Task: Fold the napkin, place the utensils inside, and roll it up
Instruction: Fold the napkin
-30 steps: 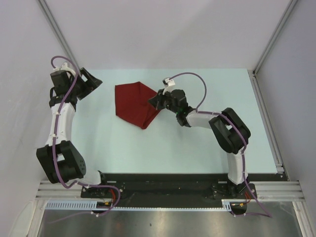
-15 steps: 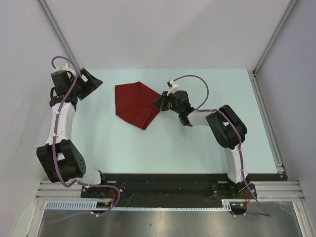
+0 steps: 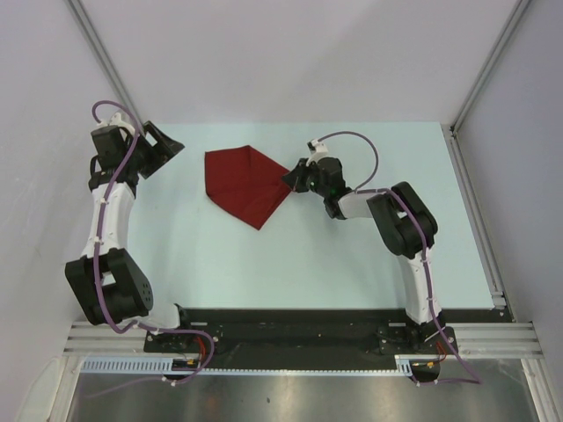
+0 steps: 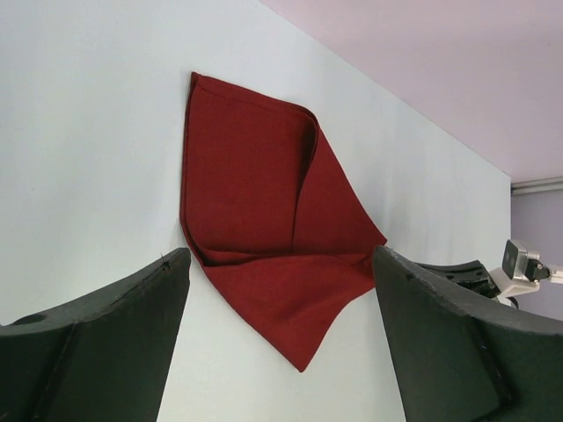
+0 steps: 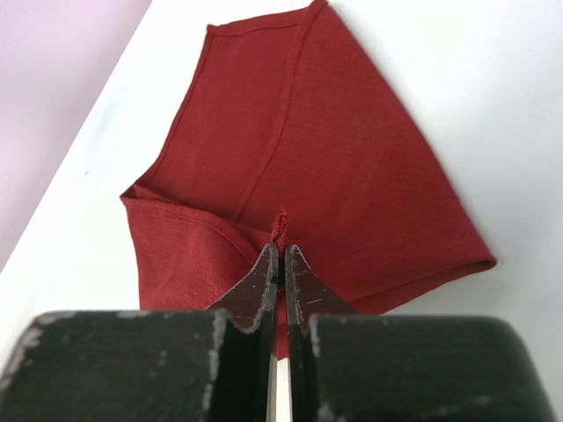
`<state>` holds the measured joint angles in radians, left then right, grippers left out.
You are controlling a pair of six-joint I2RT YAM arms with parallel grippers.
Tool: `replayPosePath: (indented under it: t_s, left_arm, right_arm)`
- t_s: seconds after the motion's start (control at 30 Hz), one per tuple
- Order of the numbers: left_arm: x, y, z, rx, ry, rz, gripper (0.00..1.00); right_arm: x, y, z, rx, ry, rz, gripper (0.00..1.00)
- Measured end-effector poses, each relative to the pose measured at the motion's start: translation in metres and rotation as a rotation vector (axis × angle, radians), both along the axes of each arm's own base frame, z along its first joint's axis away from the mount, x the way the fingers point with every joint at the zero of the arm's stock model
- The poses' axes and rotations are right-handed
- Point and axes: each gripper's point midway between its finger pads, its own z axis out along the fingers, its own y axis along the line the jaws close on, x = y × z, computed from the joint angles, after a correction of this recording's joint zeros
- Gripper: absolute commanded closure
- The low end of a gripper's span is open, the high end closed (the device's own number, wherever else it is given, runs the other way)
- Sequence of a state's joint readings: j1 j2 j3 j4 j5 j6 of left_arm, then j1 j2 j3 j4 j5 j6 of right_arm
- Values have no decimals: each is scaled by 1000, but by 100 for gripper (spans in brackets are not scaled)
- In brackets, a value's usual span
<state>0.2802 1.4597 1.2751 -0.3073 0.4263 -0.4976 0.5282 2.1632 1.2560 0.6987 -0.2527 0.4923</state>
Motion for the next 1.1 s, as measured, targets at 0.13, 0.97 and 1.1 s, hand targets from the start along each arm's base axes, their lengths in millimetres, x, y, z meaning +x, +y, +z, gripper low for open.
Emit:
replayPosePath:
  t_s: [0.13,0.97,1.1]
  left_arm:
    - [0,0,0,0,0,0,11]
    - [1,0,-3,-3,4,-4,12]
    - [1,0,-3,-3,4,-4,11]
  right_arm:
    - [8,-3,-3,-3,-4,-10,100]
    - [44,-31,1,-118,-3,26,15]
    - [64,-39,22,-104,-34,47,15]
